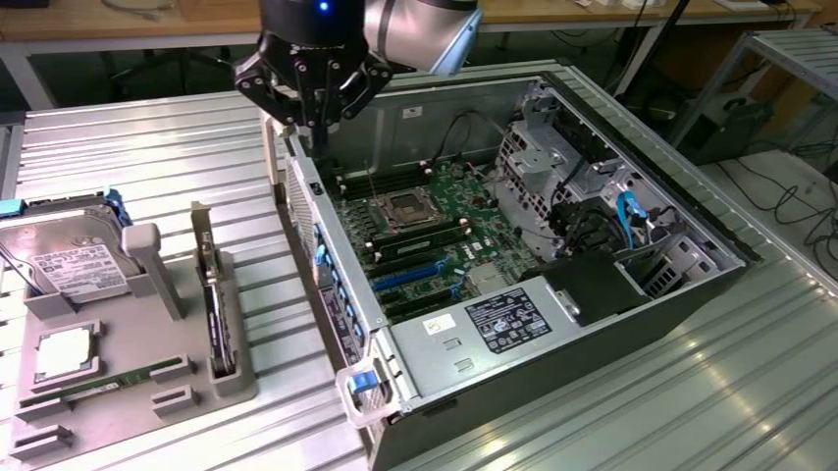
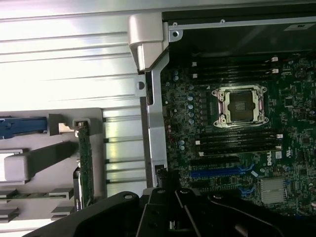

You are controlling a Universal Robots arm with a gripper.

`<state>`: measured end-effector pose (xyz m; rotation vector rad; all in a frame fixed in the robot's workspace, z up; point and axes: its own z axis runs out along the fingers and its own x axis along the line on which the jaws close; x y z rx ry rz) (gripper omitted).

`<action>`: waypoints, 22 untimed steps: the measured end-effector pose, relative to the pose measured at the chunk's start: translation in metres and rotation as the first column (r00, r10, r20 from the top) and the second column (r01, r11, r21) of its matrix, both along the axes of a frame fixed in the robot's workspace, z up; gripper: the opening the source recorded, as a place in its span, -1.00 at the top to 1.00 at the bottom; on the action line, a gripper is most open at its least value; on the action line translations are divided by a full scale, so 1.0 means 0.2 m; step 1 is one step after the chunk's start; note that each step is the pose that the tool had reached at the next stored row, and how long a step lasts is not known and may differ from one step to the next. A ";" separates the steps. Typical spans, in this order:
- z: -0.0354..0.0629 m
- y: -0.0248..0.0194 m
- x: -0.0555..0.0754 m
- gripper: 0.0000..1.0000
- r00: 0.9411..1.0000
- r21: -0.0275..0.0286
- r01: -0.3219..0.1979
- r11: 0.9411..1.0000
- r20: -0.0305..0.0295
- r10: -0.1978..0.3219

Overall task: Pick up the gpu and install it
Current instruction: 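Reach for the gpu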

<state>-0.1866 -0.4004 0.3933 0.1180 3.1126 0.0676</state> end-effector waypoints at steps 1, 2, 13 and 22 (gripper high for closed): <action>0.000 0.000 0.00 0.79 1.000 0.000 0.000 1.000 0.000 0.000; 0.000 0.000 0.00 0.79 1.000 0.000 0.000 1.000 0.000 0.000; 0.000 -0.004 -0.04 0.79 1.000 0.000 0.000 1.000 0.000 0.000; 0.000 -0.008 -0.06 0.79 1.000 0.000 0.000 1.000 0.000 0.000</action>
